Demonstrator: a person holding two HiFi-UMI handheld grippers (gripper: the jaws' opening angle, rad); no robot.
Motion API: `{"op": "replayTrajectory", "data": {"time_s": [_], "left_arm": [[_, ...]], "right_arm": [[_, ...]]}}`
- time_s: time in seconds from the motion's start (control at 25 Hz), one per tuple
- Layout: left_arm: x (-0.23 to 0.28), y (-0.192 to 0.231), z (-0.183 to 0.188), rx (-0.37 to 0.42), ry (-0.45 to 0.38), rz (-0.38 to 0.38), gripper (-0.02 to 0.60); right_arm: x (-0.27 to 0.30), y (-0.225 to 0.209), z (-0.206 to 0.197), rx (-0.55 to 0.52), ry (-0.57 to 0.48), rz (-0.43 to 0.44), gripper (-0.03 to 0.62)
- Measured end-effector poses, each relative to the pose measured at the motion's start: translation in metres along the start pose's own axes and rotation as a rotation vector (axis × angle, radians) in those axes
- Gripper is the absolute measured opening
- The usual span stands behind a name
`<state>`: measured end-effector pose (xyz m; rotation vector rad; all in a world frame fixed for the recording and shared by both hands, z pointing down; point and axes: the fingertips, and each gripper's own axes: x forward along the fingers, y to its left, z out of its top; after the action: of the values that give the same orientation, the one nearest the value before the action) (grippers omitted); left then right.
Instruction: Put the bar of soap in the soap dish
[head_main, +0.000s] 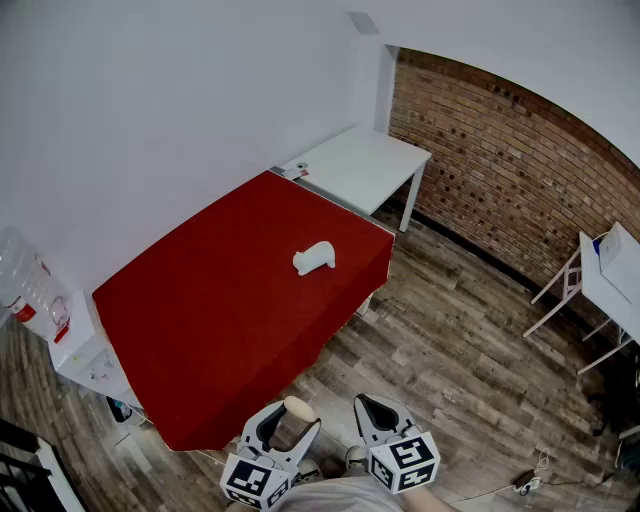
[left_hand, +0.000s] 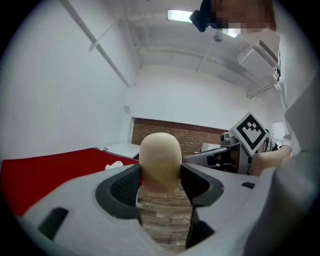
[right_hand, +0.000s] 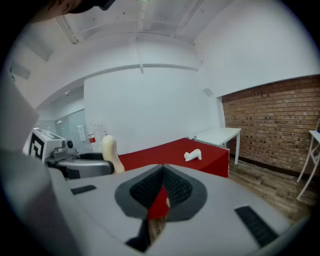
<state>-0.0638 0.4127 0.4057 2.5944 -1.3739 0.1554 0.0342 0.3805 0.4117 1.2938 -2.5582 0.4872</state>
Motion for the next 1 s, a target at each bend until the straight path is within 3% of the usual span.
{"op": "replayTrajectory", "data": {"time_s": [0.24, 0.52, 1.0], "left_arm": [[-0.006, 0.025, -0.007, 0.005, 0.006, -0.01, 0.261], [0.02, 0.047, -0.008, -0.011, 0.026, -0.015, 0.261], [0.182, 0.12, 0.028, -0.031, 0.011, 0.053, 0.261]], "right_arm": [[0.014, 0.01, 0.004, -0.015, -0.026, -0.027, 0.006], [0.043, -0.017, 0.011, 0.009, -0.022, -0.043, 0.005], [0.154, -0.155, 0.075, -0.03, -0.017, 0.003, 0.005]]}}
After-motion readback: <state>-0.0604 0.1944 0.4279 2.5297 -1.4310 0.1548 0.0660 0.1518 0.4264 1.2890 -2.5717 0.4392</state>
